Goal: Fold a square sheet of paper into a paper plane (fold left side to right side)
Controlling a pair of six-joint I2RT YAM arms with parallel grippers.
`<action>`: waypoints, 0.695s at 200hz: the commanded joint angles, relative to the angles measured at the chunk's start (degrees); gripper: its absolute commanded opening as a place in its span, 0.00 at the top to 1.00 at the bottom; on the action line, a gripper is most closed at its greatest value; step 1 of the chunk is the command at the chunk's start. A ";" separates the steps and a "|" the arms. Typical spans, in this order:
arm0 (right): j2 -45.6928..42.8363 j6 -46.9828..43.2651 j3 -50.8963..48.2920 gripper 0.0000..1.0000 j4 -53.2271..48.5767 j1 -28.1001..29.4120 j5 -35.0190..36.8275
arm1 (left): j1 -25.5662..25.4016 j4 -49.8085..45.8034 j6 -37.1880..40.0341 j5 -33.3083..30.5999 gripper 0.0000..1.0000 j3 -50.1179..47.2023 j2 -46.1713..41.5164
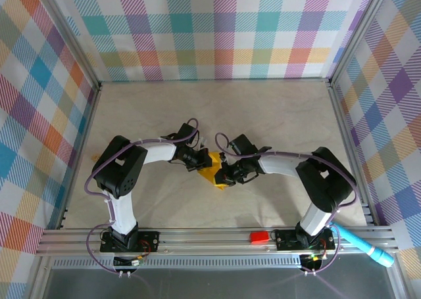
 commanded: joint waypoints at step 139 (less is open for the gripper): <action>3.58 1.42 -4.41 0.98 2.81 0.51 0.48 | -0.39 -8.20 0.23 -6.50 1.00 -1.11 2.65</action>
